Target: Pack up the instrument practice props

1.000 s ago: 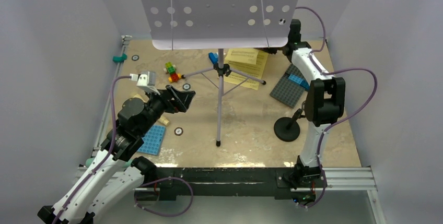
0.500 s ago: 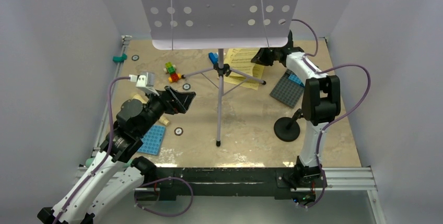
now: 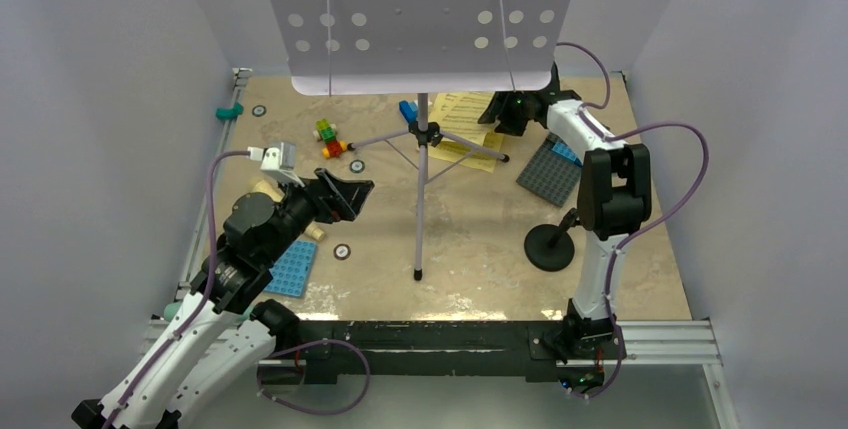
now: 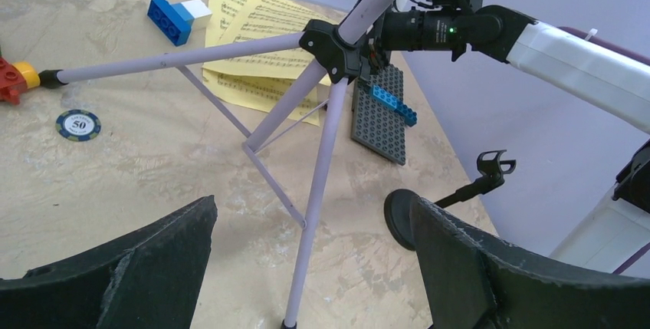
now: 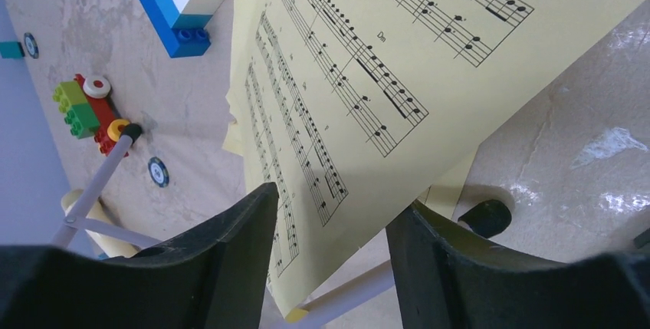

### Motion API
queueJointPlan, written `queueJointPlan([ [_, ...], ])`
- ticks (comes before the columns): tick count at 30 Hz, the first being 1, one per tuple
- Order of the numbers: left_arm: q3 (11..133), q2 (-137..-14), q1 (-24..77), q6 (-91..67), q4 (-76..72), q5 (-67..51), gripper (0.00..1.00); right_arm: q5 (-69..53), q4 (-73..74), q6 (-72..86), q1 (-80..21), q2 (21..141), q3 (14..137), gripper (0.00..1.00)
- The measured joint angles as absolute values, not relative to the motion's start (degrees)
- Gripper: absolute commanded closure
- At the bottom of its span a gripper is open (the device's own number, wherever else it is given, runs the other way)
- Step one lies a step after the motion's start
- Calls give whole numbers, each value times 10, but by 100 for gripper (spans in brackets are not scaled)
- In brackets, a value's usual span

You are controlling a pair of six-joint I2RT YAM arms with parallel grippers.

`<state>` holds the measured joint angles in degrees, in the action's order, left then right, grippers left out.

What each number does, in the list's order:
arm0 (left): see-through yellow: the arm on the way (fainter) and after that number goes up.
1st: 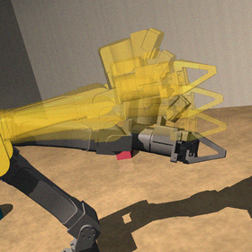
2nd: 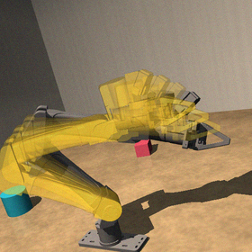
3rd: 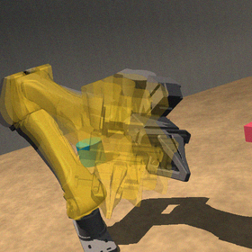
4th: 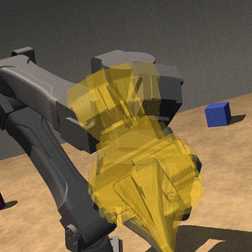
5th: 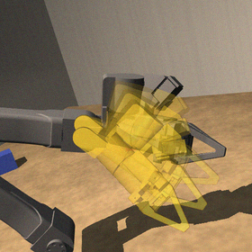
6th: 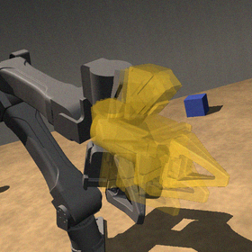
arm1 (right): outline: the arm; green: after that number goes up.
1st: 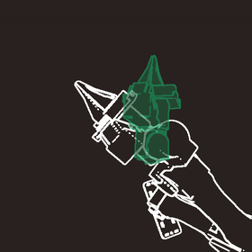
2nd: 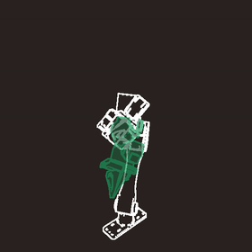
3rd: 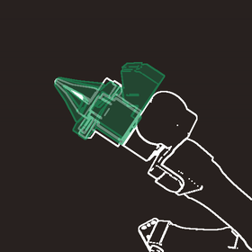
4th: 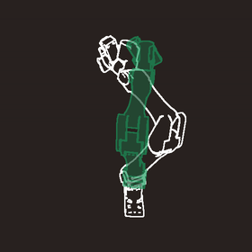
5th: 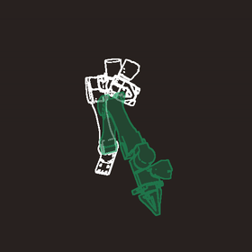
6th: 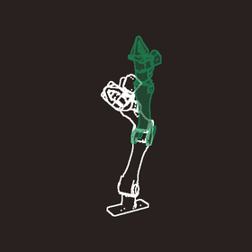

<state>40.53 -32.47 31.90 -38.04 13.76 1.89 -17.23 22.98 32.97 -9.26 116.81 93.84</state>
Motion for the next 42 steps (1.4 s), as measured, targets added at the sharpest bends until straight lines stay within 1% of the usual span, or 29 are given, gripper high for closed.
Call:
queueJointPlan([
  [3,404,-323,319,-385,145,19,0,-168,240,322,-93,1167,943,62],
  [7,400,-320,319,-393,147,19,0,-174,242,319,-92,1167,945,76],
  [8,399,-319,319,-395,147,19,0,-176,239,321,-92,1167,943,83],
  [12,393,-314,319,-400,155,19,0,-192,206,331,-92,1166,917,99],
  [18,387,-308,319,-401,156,19,0,-205,166,330,-95,1166,908,100],
  [23,387,-313,319,-401,156,19,0,-198,199,309,-105,1174,982,100],
  [24,387,-314,319,-401,156,19,0,-194,204,306,-106,1177,999,97],
  [27,387,-314,319,-401,156,19,0,-186,211,301,-106,1178,1011,77],
  [29,387,-314,319,-401,156,19,0,-182,220,301,-106,1179,1003,65],
  [32,386,-315,319,-401,156,19,0,-174,238,300,-105,1181,980,52],
  [36,386,-317,319,-401,156,19,0,-168,260,300,-105,1188,969,43],
  [42,385,-316,319,-401,156,19,0,-146,265,300,-104,1169,948,37],
])
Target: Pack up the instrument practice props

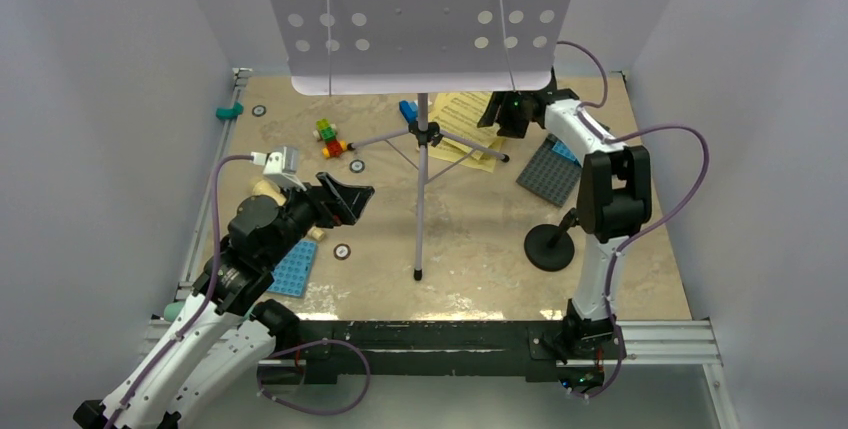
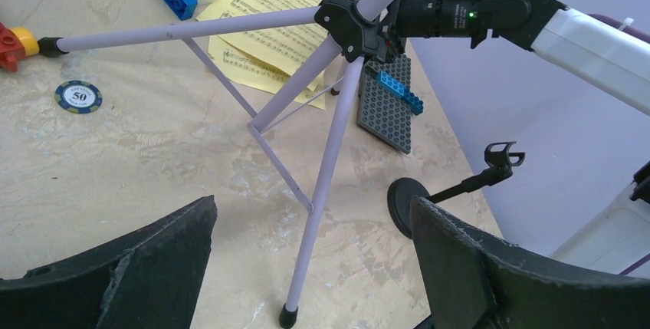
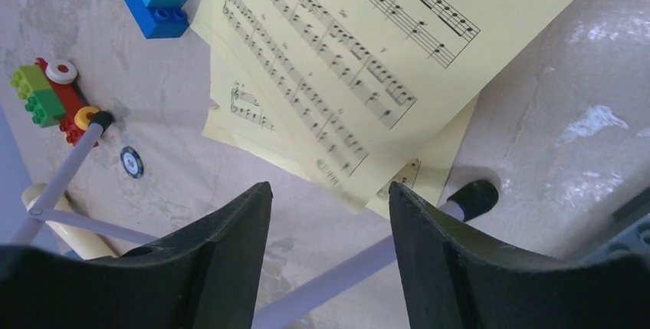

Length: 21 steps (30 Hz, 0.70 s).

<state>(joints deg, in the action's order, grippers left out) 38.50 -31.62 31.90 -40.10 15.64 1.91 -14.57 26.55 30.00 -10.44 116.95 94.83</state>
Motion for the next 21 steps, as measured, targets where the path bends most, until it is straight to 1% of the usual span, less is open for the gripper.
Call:
queueJointPlan([
  [6,385,-315,319,-401,160,19,0,-110,270,300,-104,1074,926,35],
  [12,385,-316,319,-401,167,28,0,-95,236,300,-104,907,843,35],
  [14,385,-319,319,-401,169,33,0,-93,217,300,-107,841,780,36],
  [17,385,-332,319,-404,174,40,0,-81,197,302,-124,779,710,37],
  [21,389,-352,319,-403,182,45,0,-65,166,306,-184,688,587,40],
])
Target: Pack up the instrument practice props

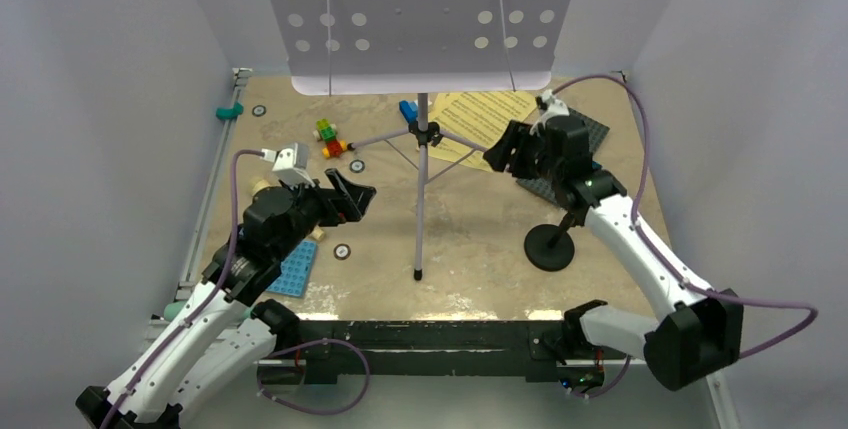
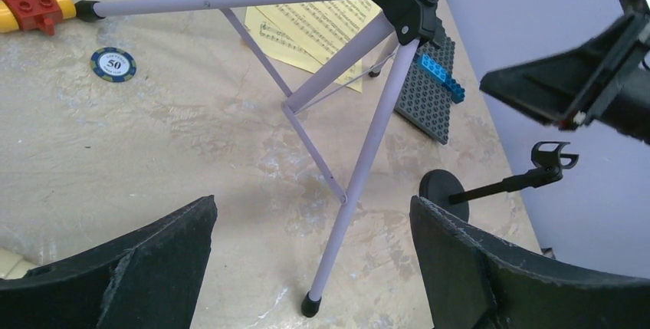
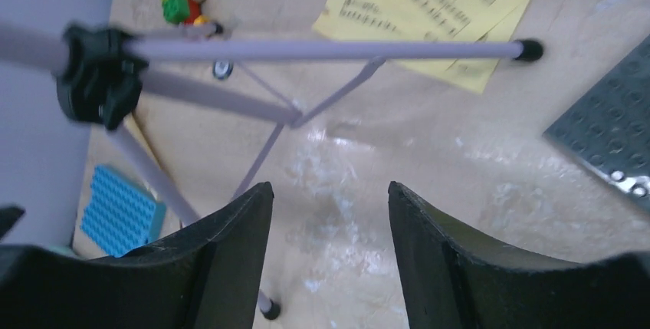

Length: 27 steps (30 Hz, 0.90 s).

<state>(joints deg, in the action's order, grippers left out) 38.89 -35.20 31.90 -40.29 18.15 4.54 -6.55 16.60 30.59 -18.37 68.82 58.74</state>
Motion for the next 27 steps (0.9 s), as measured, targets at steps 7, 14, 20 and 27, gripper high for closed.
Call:
queueJointPlan([
  [7,336,-334,319,-358,51,40,5,-44,100,283,-314,561,443,42],
  [14,252,-374,321,-236,-223,-10,14,-46,62,254,-338,484,409,43],
  [20,260,-475,360,-94,-376,-16,17,-56,59,246,-342,437,387,44],
  [27,309,-599,386,10,-490,-8,20,-77,59,248,-345,418,354,45],
])
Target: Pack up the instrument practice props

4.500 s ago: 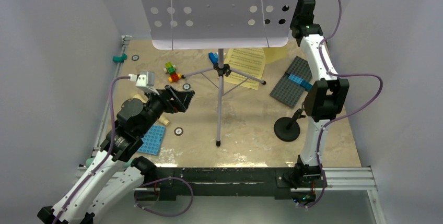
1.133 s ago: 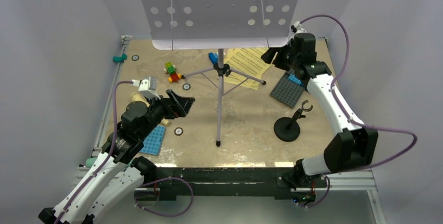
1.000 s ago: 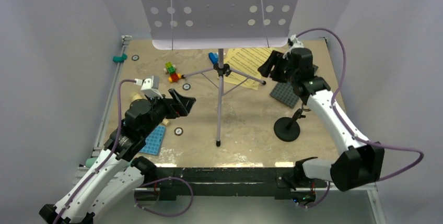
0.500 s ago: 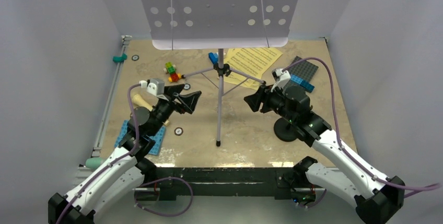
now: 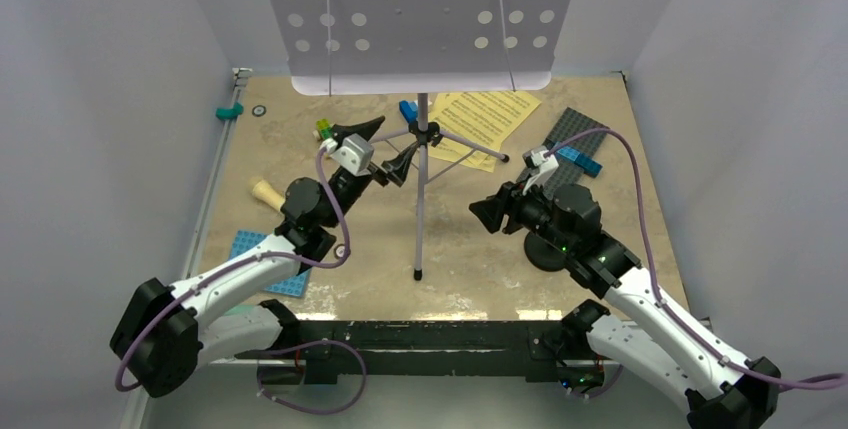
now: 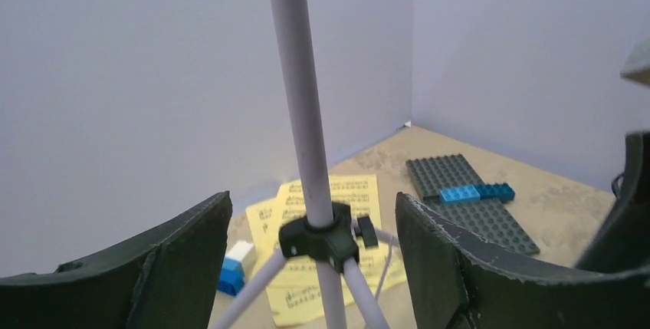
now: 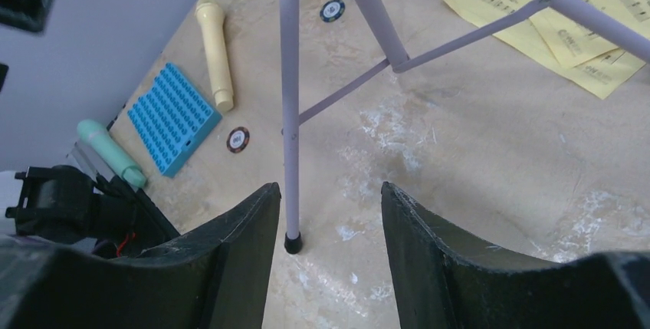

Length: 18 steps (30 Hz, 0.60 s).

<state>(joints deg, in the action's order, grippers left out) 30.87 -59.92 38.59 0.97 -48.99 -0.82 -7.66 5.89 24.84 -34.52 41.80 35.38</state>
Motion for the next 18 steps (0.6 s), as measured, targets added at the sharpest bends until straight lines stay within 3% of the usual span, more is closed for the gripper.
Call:
queueJointPlan([
  [11,487,-762,395,82,-561,32,23,-108,55,259,-353,399,316,45],
  [18,536,-834,395,83,-560,44,32,-119,55,255,-356,383,315,45],
])
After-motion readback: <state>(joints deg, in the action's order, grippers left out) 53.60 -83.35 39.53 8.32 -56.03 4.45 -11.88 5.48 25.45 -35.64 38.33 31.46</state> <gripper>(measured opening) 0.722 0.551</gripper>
